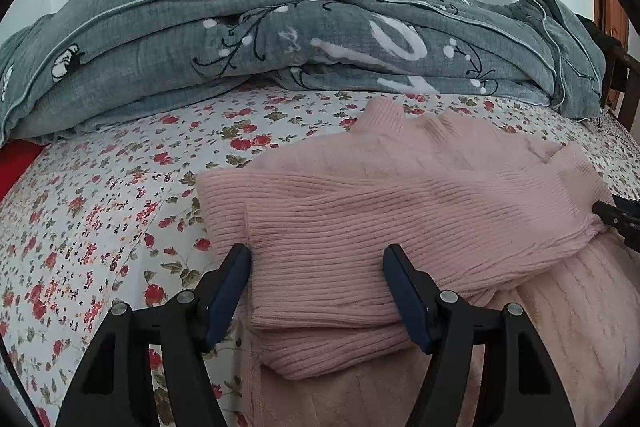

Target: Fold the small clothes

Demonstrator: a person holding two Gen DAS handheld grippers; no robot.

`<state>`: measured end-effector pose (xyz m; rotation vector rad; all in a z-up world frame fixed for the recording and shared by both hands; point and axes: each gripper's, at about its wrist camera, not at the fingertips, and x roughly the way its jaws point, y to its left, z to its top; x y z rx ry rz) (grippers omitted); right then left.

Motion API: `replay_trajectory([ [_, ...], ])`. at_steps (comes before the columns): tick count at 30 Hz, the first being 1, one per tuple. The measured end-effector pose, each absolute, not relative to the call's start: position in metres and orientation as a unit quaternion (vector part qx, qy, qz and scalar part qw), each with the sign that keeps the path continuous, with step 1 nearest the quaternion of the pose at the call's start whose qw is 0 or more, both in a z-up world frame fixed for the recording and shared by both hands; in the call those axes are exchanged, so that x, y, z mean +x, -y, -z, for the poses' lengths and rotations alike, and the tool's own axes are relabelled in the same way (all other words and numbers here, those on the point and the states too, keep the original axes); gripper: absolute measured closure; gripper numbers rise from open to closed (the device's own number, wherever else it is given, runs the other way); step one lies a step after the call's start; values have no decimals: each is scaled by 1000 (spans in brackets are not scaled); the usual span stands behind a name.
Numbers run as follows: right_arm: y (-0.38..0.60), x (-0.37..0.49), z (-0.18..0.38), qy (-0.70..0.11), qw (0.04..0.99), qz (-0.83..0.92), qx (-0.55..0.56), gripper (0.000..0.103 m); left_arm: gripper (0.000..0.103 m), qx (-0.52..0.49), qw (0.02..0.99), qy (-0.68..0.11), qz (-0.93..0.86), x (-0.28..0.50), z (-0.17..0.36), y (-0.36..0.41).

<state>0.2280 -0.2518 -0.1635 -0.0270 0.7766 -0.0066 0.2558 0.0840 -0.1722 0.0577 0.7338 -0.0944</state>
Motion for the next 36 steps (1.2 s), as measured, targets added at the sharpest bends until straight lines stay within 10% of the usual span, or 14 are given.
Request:
replay_trajectory([
  [36, 257, 231, 164, -383, 924, 13, 0, 42, 34, 13, 930, -363, 54, 260, 173, -90],
])
